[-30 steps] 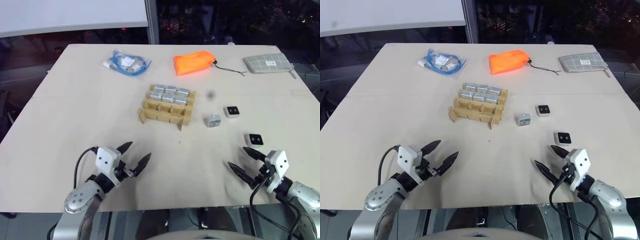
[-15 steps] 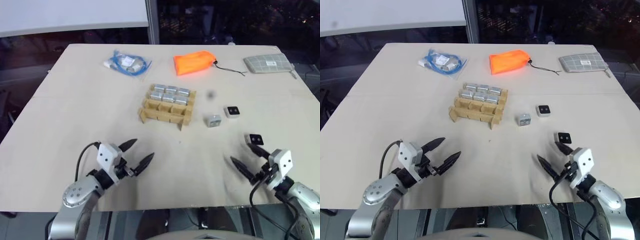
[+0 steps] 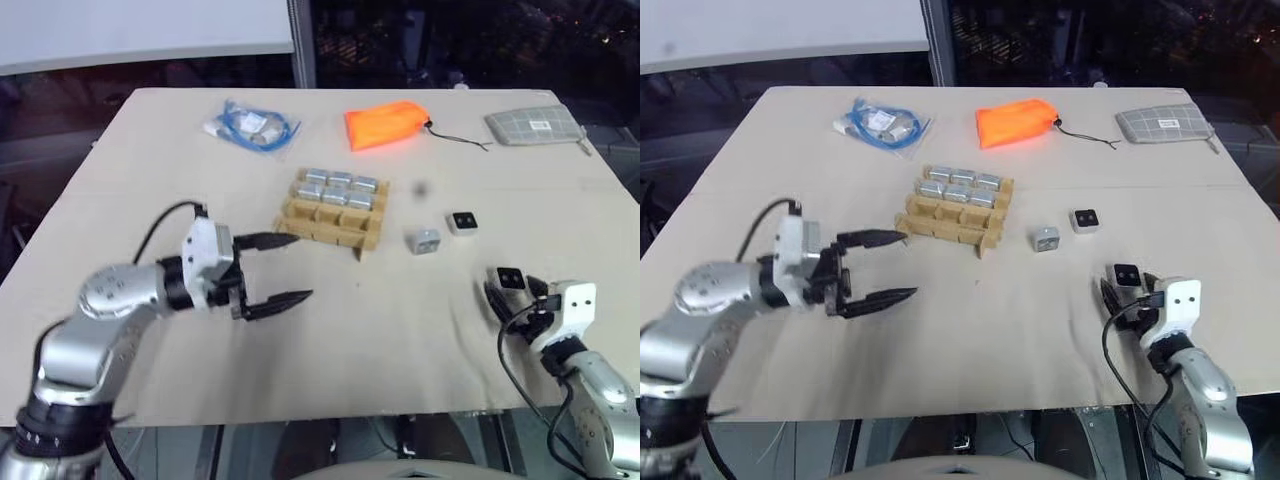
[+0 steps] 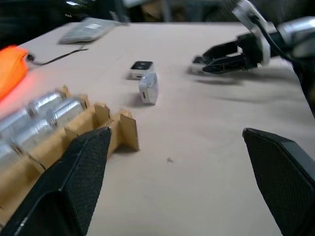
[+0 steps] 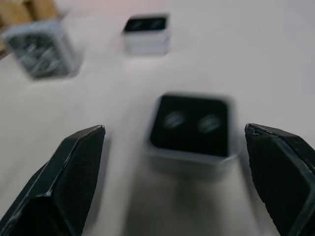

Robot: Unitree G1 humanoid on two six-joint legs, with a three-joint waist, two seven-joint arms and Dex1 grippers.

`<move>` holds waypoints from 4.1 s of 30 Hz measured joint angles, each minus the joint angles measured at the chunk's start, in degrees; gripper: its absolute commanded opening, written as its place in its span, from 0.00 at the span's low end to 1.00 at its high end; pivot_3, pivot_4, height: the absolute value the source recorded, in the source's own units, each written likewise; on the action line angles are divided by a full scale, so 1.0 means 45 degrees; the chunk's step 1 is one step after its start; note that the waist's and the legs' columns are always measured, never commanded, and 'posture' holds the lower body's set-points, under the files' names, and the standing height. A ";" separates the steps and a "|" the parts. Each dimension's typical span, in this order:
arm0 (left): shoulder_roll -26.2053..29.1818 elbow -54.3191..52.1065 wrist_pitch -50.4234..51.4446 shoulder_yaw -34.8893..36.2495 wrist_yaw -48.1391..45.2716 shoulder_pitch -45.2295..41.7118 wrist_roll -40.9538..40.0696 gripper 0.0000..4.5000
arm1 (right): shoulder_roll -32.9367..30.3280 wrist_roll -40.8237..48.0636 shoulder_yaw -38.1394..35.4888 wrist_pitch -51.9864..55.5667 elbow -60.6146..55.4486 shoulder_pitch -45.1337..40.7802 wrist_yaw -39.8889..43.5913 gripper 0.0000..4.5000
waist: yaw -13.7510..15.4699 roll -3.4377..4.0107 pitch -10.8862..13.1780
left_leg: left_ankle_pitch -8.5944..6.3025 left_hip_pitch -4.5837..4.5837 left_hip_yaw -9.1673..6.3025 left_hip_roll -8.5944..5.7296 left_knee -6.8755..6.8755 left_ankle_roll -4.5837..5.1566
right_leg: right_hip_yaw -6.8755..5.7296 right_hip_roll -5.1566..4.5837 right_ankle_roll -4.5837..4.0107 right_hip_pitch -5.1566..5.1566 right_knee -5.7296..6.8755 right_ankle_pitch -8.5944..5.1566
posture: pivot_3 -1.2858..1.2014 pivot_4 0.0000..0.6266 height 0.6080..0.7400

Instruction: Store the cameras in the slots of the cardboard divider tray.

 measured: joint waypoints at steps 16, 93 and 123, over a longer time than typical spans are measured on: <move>0.0265 0.0221 0.0222 -0.0099 -0.0520 0.0315 0.0522 1.00 | 0.0111 -0.0664 -0.0060 0.0334 0.0200 -0.0539 -0.0833 0.44 | -0.0108 -0.0003 0.0003 | 0.0003 -0.0003 0.0000 0.0002 -0.0004 -0.0006 | 0.0002 0.0001 0.0046 -0.0003 -0.0002 0.0024 | 0.52 0.24 1.00; -0.1142 0.0801 0.6246 -0.0381 0.2624 -0.2030 -0.3108 0.18 | -0.4212 -0.2136 0.6471 -0.4809 0.1116 -0.5927 0.5994 0.98 | -0.0167 -0.0067 0.0071 | 0.0048 -0.0005 -0.0033 -0.0013 0.0011 -0.0080 | -0.0026 -0.0006 0.0042 0.0013 0.0008 0.0030 | 0.52 0.24 1.00; -0.2951 1.9362 -0.8900 -0.6308 -0.4554 -1.4324 0.9951 0.18 | -0.6114 0.7518 0.1091 0.8718 -0.5768 -0.6094 0.0056 0.98 | 0.0077 -0.0182 0.0156 | -0.0013 -0.0234 -0.0033 -0.0034 0.0056 0.0026 | -0.0138 -0.0004 0.0058 -0.0097 -0.0076 0.0034 | 0.52 0.24 1.00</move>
